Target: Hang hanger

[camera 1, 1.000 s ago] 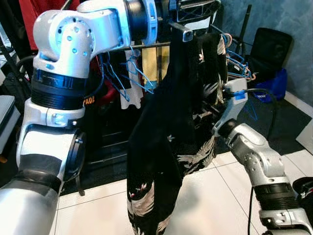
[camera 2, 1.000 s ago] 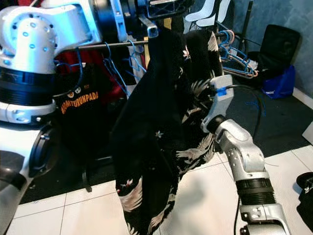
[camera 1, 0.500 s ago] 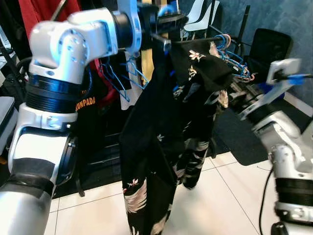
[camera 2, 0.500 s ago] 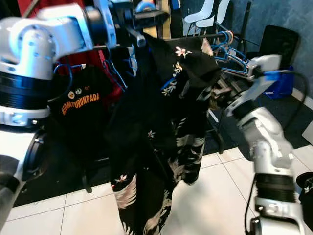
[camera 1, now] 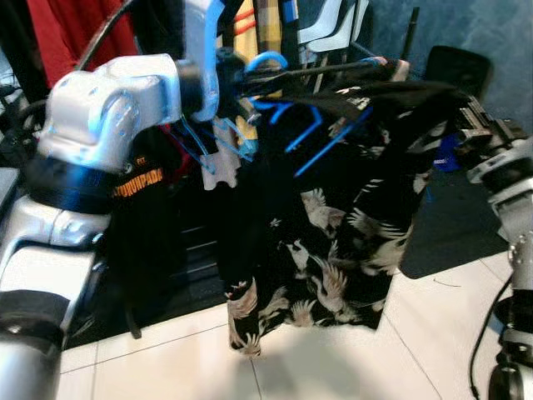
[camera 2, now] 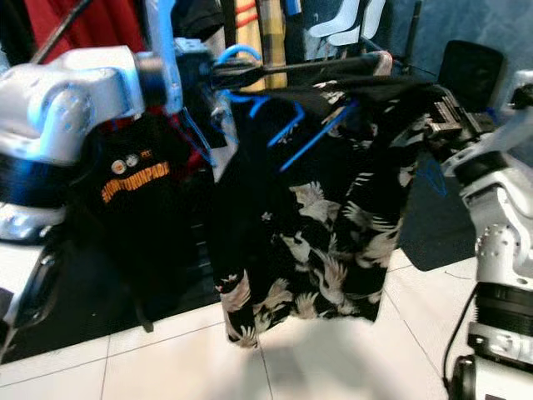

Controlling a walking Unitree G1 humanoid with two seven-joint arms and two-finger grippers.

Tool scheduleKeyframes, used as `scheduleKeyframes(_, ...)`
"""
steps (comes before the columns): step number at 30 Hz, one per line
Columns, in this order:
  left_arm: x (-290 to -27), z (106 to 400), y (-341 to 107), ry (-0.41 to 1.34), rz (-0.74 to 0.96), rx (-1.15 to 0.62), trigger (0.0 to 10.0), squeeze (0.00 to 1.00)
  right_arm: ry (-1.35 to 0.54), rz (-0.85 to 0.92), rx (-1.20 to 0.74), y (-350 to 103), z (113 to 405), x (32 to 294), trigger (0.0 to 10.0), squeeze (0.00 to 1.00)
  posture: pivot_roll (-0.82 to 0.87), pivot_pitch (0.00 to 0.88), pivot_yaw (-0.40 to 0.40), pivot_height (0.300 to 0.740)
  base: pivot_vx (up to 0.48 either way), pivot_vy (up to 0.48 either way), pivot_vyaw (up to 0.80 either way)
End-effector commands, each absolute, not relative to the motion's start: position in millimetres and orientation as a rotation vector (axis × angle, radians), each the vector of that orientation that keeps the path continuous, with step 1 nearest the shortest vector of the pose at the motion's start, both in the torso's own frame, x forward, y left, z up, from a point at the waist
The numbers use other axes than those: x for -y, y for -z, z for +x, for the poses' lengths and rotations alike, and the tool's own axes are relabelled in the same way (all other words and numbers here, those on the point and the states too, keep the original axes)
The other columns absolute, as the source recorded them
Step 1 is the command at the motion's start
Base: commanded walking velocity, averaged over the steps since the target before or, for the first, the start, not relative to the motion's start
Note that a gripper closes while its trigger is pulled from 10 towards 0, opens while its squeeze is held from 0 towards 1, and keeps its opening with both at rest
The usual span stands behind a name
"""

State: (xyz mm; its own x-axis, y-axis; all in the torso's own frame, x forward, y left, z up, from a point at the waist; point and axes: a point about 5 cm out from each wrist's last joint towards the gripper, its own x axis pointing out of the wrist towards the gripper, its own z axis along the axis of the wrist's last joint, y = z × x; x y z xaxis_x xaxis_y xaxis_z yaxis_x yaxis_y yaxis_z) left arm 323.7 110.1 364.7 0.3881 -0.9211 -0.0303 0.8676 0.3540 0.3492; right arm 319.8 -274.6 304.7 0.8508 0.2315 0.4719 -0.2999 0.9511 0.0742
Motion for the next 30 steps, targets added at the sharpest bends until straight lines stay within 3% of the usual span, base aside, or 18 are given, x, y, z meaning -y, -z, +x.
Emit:
scheduleKeyframes(1,-113,301,-353,1.345,0.557,0.222,10.0,0.0,-0.247,0.129,0.477,-305,320,276,0.0,0.0,-0.09,0.0,0.05,0.74,0.0,0.0,0.0)
scheduleKeyframes(3,-113,301,-353,1.345,0.557,0.222,10.0,0.0,-0.247,0.129,0.477,-305,320,276,0.0,0.0,-0.09,0.0,0.05,0.74,0.0,0.0,0.0)
scheduleKeyframes(4,-119,291,-337,1.427,0.705,0.189,10.0,0.0,-0.242,0.123,0.466,-303,321,275,0.0,0.0,-0.08,0.0,0.044,0.74,0.0,0.0,0.0)
scheduleKeyframes(6,-119,291,-337,1.427,0.705,0.189,10.0,0.0,-0.242,0.123,0.466,-303,321,275,0.0,0.0,-0.08,0.0,0.044,0.74,0.0,0.0,0.0)
scheduleKeyframes(7,-123,286,-323,1.472,0.809,0.146,10.0,0.0,-0.244,0.119,0.455,-301,323,274,0.0,0.0,-0.07,0.0,0.042,0.74,0.0,0.0,0.0)
scheduleKeyframes(14,-123,284,-312,1.508,0.877,0.098,10.0,0.0,-0.258,0.132,0.442,-297,325,270,0.0,0.0,-0.06,0.0,0.04,0.74,0.0,0.0,0.0)
scheduleKeyframes(20,-117,294,-310,1.43,0.904,0.119,10.0,0.0,-0.289,0.148,0.426,-293,327,261,0.0,0.0,-0.05,0.0,0.047,0.74,0.0,0.0,0.0)
scheduleKeyframes(25,-129,322,-300,1.199,1.199,0.12,10.0,0.0,-0.399,0.16,0.388,-286,326,247,0.0,0.0,-0.05,0.0,0.033,0.74,0.0,0.0,0.0)
scheduleKeyframes(30,-126,328,-291,1.189,1.329,0.144,10.0,0.0,-0.451,0.159,0.389,-286,328,236,0.0,0.0,-0.05,0.0,0.032,0.74,0.0,0.0,0.0)
